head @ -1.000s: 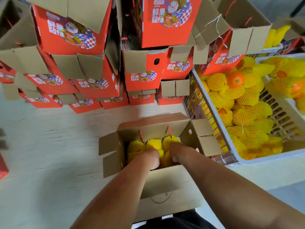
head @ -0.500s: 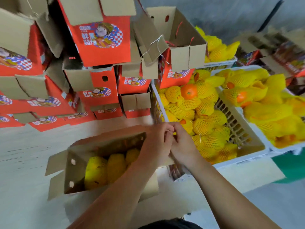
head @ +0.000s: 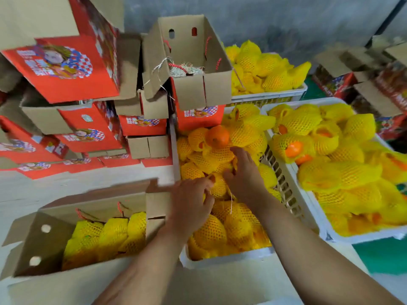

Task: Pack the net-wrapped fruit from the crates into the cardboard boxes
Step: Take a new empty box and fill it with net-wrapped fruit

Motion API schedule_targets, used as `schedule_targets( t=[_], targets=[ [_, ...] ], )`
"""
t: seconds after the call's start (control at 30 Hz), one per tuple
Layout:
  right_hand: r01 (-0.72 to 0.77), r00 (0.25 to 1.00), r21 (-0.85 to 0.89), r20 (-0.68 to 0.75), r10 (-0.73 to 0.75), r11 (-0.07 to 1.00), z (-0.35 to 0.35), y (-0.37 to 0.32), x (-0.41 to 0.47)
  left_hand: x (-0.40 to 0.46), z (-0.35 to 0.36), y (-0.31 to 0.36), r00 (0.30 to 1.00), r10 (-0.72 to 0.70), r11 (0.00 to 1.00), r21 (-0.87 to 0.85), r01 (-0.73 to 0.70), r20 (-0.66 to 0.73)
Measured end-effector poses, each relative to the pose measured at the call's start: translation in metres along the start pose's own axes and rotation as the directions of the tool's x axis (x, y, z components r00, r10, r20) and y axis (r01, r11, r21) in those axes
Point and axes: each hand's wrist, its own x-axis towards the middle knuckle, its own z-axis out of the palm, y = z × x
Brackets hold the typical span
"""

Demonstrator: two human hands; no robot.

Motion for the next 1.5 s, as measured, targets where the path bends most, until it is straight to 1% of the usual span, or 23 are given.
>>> schedule_targets(
  t=[0.13, 0.23, 0.33, 0.4, 0.47, 0.53, 0.6, 0.63, 0.67, 0.7, 0.73, 0.77, 0.8, 0.83, 0.87, 0.93, 1.03, 1.1, 1.17, 1.27, 1.37, 1.43, 1.5],
  targets=[
    [0.123, 0.992, -0.266, 0.029, -0.12, 0.956, 0.002, -0.019, 0.062, 0.005, 0.002, 0.001, 0.999, -0.04, 0.995, 0.088, 0.038, 0.028],
    [0.218, 0.975, -0.511, 0.156, -0.16, 0.832, 0.005, -0.02, 0.09, 0.008, 0.003, 0.002, 0.997, -0.057, 0.993, 0.104, 0.053, 0.042],
    [0.256, 0.967, -0.549, 0.136, -0.217, 0.796, 0.001, -0.016, 0.093, 0.008, 0.005, 0.0, 0.997, -0.066, 0.993, 0.096, 0.062, 0.041],
    [0.228, 0.972, -0.443, 0.054, -0.228, 0.867, 0.0, -0.013, 0.079, 0.007, 0.006, 0.0, 0.997, -0.076, 0.994, 0.082, 0.074, 0.018],
    [0.158, 0.987, -0.247, 0.026, -0.156, 0.956, 0.002, -0.01, 0.051, 0.008, 0.007, -0.001, 0.994, -0.105, 0.992, 0.068, 0.105, -0.006],
    [0.034, 0.982, 0.02, 0.184, -0.037, 0.999, 0.008, -0.006, 0.021, 0.008, 0.007, -0.003, 0.99, -0.137, 0.986, 0.091, 0.137, -0.004],
    [-0.194, 0.87, 0.278, 0.491, 0.034, 0.941, 0.014, -0.002, -0.001, 0.008, 0.008, -0.005, 0.99, -0.136, 0.987, 0.088, 0.132, 0.045],
    [-0.3, 0.806, 0.4, 0.592, 0.006, 0.866, 0.017, 0.001, -0.008, 0.008, 0.008, -0.006, 0.992, -0.111, 0.99, 0.091, 0.106, 0.054],
    [-0.376, 0.787, 0.493, 0.616, -0.01, 0.785, 0.021, 0.007, -0.01, 0.007, 0.007, -0.006, 0.995, -0.083, 0.992, 0.103, 0.077, 0.051],
    [-0.4, 0.808, 0.559, 0.589, -0.009, 0.726, 0.022, 0.01, -0.009, 0.008, 0.006, -0.004, 0.996, -0.074, 0.991, 0.116, 0.069, 0.046],
    [-0.376, 0.852, 0.569, 0.523, 0.032, 0.732, 0.021, 0.013, -0.006, 0.009, 0.006, -0.003, 0.996, -0.079, 0.99, 0.124, 0.073, 0.045],
    [-0.296, 0.911, 0.511, 0.406, 0.077, 0.807, 0.021, 0.016, -0.001, 0.009, 0.007, -0.002, 0.995, -0.091, 0.987, 0.136, 0.084, 0.046],
    [-0.164, 0.966, 0.362, 0.248, 0.074, 0.918, 0.021, 0.02, 0.006, 0.009, 0.008, -0.001, 0.994, -0.101, 0.985, 0.148, 0.094, 0.043],
    [-0.019, 0.993, 0.144, 0.114, 0.003, 0.989, 0.021, 0.023, 0.015, 0.008, 0.01, -0.001, 0.993, -0.108, 0.982, 0.158, 0.1, 0.041],
    [0.117, 0.993, -0.096, 0.043, -0.113, 0.989, 0.021, 0.024, 0.025, 0.008, 0.01, -0.001, 0.992, -0.115, 0.981, 0.163, 0.106, 0.043],
    [0.257, 0.966, -0.447, 0.096, -0.24, 0.857, 0.02, 0.025, 0.044, 0.007, 0.01, -0.002, 0.991, -0.123, 0.979, 0.171, 0.114, 0.045],
    [0.288, 0.956, -0.705, 0.177, -0.232, 0.648, 0.021, 0.028, 0.068, 0.007, 0.013, -0.003, 0.988, -0.111, 0.958, 0.277, 0.079, 0.103],
    [0.285, 0.954, -0.763, 0.164, -0.253, 0.58, 0.02, 0.027, 0.077, 0.007, 0.017, -0.003, 0.984, -0.098, 0.93, 0.366, 0.038, 0.146],
    [0.292, 0.95, -0.771, 0.165, -0.266, 0.566, 0.021, 0.025, 0.082, 0.007, 0.018, -0.003, 0.982, -0.098, 0.906, 0.423, 0.02, 0.163],
    [0.31, 0.942, -0.735, 0.15, -0.301, 0.604, 0.017, 0.033, 0.077, 0.007, 0.017, -0.003, 0.986, -0.105, 0.917, 0.397, 0.044, 0.132],
    [0.408, 0.906, -0.667, 0.21, -0.368, 0.624, 0.01, 0.044, 0.067, 0.007, 0.015, -0.004, 0.987, -0.113, 0.938, 0.339, 0.069, 0.113],
    [0.425, 0.9, -0.596, 0.199, -0.387, 0.681, 0.006, 0.045, 0.056, 0.006, 0.016, -0.004, 0.99, -0.106, 0.952, 0.297, 0.073, 0.097],
    [0.353, 0.933, -0.454, 0.108, -0.342, 0.818, 0.004, 0.041, 0.039, 0.006, 0.015, -0.004, 0.992, -0.105, 0.963, 0.254, 0.086, 0.063]
  ],
)
